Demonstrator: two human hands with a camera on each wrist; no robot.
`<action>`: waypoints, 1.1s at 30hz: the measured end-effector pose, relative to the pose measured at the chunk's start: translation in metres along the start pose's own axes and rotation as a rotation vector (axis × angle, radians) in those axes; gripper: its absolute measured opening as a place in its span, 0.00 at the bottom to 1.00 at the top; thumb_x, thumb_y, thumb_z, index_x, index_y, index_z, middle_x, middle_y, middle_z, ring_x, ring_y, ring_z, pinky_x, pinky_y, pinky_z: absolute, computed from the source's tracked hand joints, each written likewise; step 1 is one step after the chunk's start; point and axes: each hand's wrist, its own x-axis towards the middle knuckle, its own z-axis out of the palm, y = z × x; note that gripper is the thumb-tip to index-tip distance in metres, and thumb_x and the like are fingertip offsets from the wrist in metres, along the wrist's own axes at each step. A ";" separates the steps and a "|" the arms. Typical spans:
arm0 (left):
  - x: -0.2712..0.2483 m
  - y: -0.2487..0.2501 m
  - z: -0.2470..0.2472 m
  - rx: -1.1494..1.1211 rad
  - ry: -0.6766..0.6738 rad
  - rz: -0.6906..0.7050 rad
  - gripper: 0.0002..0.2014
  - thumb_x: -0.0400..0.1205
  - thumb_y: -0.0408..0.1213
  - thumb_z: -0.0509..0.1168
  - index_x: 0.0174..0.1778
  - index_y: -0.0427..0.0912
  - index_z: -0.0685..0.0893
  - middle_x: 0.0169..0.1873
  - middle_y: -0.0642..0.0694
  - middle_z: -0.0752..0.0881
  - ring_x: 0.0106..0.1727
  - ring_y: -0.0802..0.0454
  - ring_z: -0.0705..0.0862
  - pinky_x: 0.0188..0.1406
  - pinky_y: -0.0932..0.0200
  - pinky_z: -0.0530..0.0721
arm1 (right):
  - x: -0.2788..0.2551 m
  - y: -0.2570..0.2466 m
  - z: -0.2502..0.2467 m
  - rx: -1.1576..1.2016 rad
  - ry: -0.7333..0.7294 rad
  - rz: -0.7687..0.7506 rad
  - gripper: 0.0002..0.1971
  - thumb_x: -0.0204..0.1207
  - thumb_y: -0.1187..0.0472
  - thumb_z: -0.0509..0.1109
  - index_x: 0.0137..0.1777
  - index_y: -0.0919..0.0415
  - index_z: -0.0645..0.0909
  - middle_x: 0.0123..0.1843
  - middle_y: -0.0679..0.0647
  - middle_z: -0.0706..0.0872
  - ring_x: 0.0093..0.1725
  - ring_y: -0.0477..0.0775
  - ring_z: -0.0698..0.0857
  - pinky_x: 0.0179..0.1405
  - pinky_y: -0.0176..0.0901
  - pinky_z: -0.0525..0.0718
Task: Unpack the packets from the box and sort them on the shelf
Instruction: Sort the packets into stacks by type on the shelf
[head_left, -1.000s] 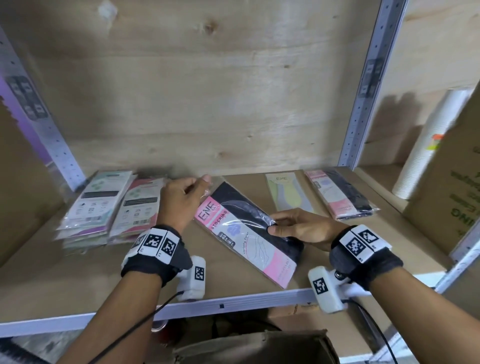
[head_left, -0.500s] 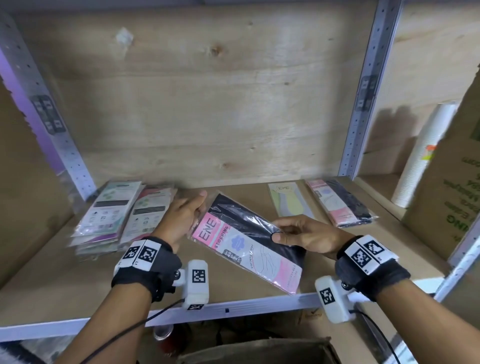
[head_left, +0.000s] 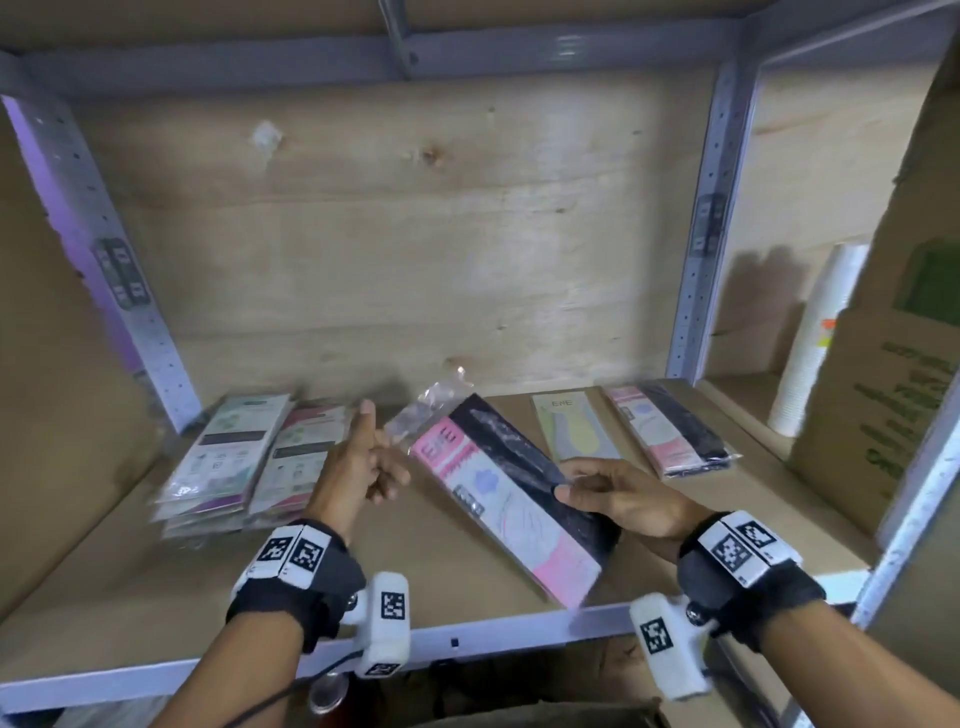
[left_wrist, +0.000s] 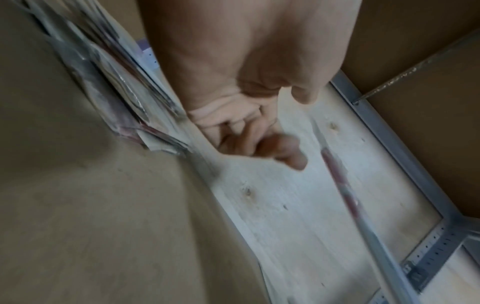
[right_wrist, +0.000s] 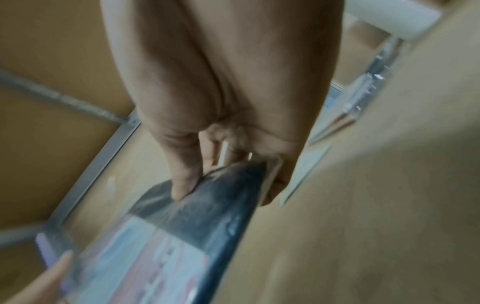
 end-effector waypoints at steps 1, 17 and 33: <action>-0.005 0.005 0.005 -0.022 -0.078 -0.030 0.37 0.81 0.73 0.48 0.50 0.45 0.91 0.30 0.43 0.89 0.28 0.51 0.82 0.36 0.55 0.78 | -0.001 0.000 0.000 0.056 0.038 -0.008 0.11 0.83 0.69 0.68 0.62 0.67 0.85 0.61 0.64 0.90 0.61 0.60 0.88 0.64 0.47 0.84; -0.029 0.003 0.079 0.022 -0.432 -0.085 0.06 0.79 0.31 0.75 0.51 0.39 0.89 0.33 0.45 0.93 0.30 0.55 0.89 0.34 0.66 0.88 | -0.002 0.007 -0.017 0.234 0.212 0.170 0.19 0.76 0.69 0.76 0.67 0.62 0.82 0.60 0.68 0.89 0.60 0.70 0.88 0.64 0.60 0.82; 0.033 0.033 0.192 0.095 -0.314 -0.055 0.07 0.78 0.24 0.75 0.51 0.31 0.89 0.45 0.34 0.91 0.25 0.55 0.90 0.26 0.66 0.88 | 0.024 0.004 -0.102 -0.216 0.611 0.126 0.18 0.73 0.67 0.75 0.63 0.59 0.88 0.48 0.54 0.93 0.50 0.54 0.91 0.60 0.50 0.87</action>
